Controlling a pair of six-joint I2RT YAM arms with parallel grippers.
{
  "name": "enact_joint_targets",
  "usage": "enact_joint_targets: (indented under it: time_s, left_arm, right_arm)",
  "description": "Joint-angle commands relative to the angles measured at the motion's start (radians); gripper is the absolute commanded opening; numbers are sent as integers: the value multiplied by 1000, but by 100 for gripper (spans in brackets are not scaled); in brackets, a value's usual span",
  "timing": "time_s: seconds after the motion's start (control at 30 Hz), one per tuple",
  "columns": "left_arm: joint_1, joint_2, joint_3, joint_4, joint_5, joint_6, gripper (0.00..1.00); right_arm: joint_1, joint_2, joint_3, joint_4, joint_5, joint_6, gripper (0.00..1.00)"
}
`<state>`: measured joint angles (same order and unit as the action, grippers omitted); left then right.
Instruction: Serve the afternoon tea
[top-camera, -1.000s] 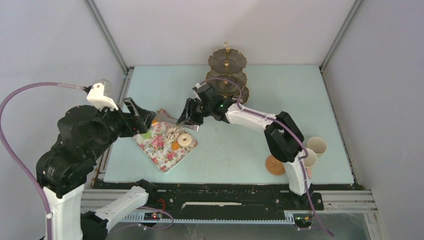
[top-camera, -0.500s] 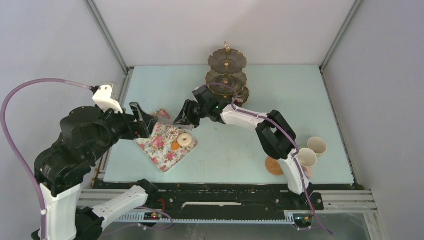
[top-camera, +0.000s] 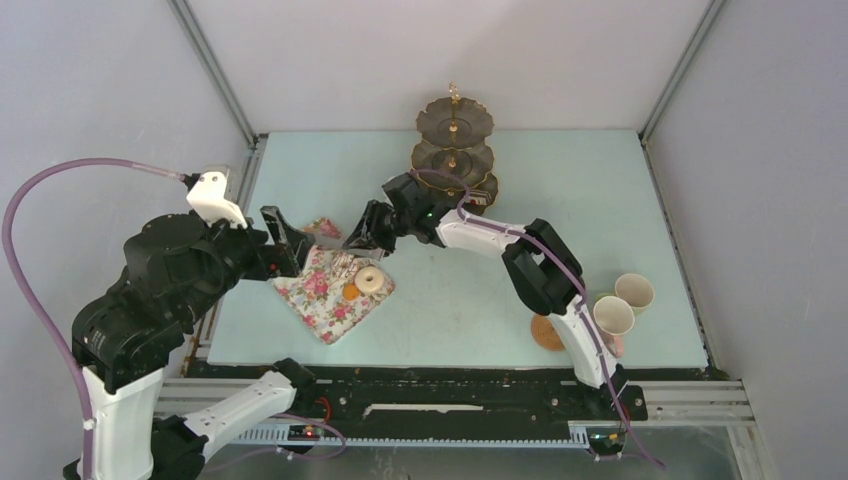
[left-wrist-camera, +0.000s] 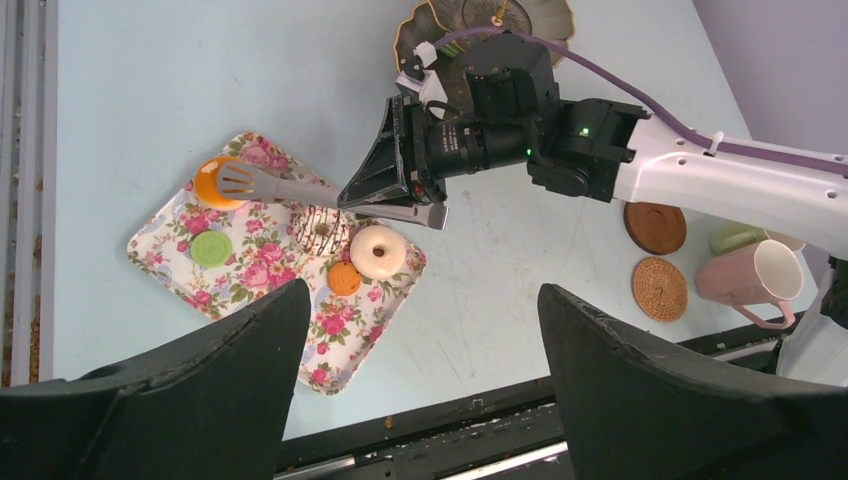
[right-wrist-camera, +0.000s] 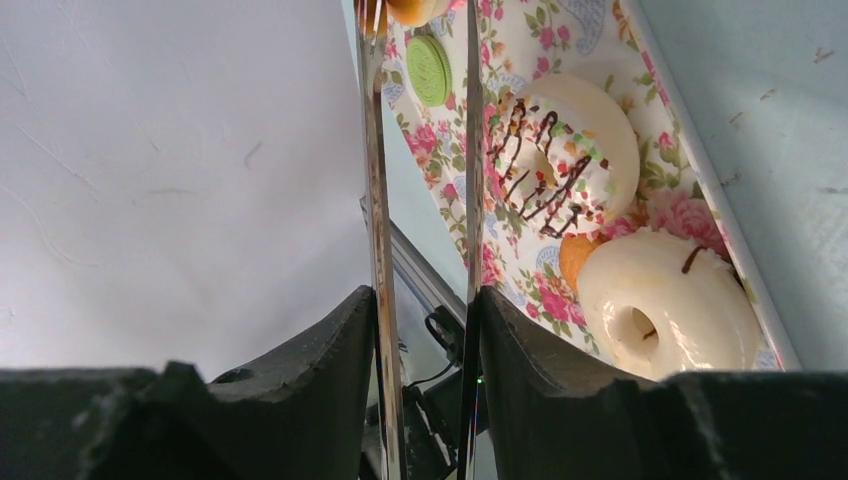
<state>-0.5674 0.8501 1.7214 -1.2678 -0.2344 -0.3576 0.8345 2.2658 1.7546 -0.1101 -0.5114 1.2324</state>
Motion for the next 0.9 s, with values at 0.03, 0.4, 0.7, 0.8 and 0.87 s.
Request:
enact_joint_targets:
  time_s: [0.03, 0.4, 0.7, 0.8, 0.87]
  left_arm:
    - [-8, 7, -3, 16, -21, 26, 91]
    - [-6, 14, 3, 13, -28, 29, 92]
    - [1, 40, 48, 2, -73, 28, 92]
    - [1, 62, 65, 12, -72, 13, 91]
    - [1, 72, 58, 36, -70, -3, 91]
  right_arm:
    - [-1, 32, 49, 99, -45, 60, 44]
    - [-8, -2, 24, 150, -57, 40, 27]
    - [-23, -298, -111, -104, 27, -380, 19]
    - [-23, -461, -203, -194, 106, -586, 19]
    - [-24, -546, -242, -270, 117, -718, 19]
